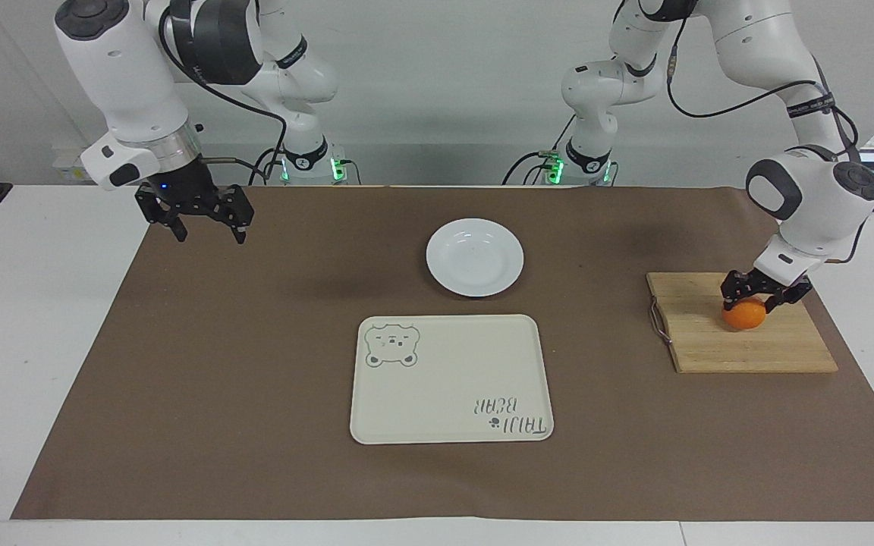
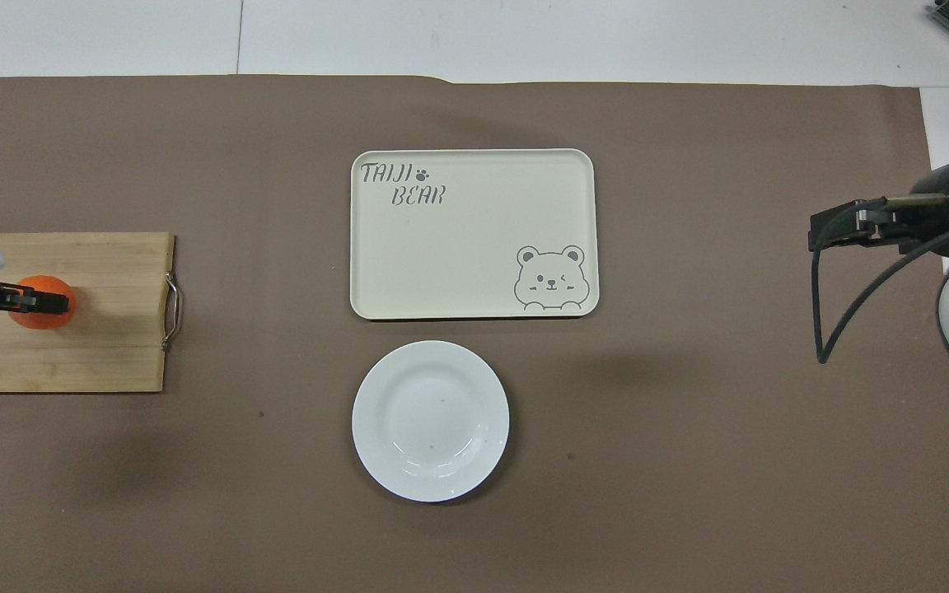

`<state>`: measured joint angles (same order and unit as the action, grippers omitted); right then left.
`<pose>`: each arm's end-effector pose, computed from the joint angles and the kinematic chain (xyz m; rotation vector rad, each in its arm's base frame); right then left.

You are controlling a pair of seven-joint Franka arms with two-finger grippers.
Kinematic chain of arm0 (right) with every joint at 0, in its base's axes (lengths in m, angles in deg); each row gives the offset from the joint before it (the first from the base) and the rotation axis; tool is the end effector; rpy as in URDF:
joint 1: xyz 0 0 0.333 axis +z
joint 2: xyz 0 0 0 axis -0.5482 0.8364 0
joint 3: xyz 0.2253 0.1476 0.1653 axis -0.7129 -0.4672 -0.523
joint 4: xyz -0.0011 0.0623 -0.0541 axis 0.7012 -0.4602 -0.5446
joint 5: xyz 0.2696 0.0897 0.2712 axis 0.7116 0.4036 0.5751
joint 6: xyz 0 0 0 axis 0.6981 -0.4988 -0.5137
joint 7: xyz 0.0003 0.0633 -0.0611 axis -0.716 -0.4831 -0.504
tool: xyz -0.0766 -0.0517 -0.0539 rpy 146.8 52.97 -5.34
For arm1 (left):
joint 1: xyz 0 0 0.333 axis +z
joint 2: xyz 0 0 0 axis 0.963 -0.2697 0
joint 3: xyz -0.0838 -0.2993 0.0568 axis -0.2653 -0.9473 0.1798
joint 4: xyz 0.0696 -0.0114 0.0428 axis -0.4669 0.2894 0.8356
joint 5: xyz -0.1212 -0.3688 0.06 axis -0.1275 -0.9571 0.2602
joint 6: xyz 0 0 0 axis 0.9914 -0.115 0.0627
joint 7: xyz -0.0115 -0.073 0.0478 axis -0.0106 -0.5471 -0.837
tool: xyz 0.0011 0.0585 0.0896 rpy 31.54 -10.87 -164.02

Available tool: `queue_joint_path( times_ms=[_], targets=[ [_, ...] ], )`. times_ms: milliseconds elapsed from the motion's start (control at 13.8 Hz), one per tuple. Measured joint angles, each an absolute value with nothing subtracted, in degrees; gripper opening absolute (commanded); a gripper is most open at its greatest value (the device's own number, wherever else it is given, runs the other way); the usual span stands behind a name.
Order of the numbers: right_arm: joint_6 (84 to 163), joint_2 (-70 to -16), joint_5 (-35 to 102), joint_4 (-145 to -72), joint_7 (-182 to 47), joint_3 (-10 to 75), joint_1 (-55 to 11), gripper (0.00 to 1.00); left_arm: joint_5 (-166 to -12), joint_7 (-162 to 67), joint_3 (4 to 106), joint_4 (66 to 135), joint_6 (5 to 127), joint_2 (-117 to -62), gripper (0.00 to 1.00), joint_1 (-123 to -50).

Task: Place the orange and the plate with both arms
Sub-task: 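Reach the left gripper to the orange on the cutting board and grasp, then carry the orange with the left gripper over the white plate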

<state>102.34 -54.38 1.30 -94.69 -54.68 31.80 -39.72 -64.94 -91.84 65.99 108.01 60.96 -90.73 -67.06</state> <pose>0.5854 0.0091 0.5943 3.1251 -0.0742 0.0610 0.5712 0.1517 0.3560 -3.0797 0.3460 -0.1185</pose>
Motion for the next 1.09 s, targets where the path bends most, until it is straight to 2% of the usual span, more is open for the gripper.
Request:
queue_joint_path(
  times_ms=[217,506,796,1085],
  targets=[
    [102.3,-54.4,1.3,-94.7,-54.7,31.8,-39.7,1.0,-64.9,-92.9,66.0,107.4,61.0,-90.1,0.0,-66.5],
    [102.3,-54.4,1.3,-94.7,-54.7,31.8,-39.7,1.0,-65.0,-92.7,64.8,107.1,53.9,-83.2,0.0,-68.3],
    [102.3,-54.4,1.3,-94.7,-54.7,31.8,-39.7,1.0,-65.0,-84.5,64.3,107.5,45.9,-76.8,0.0,-76.1],
    [102.3,-54.4,1.3,-94.7,-54.7,31.8,-39.7,1.0,-67.2,-73.4,63.7,108.5,44.2,-76.5,0.0,-87.2]
  ],
)
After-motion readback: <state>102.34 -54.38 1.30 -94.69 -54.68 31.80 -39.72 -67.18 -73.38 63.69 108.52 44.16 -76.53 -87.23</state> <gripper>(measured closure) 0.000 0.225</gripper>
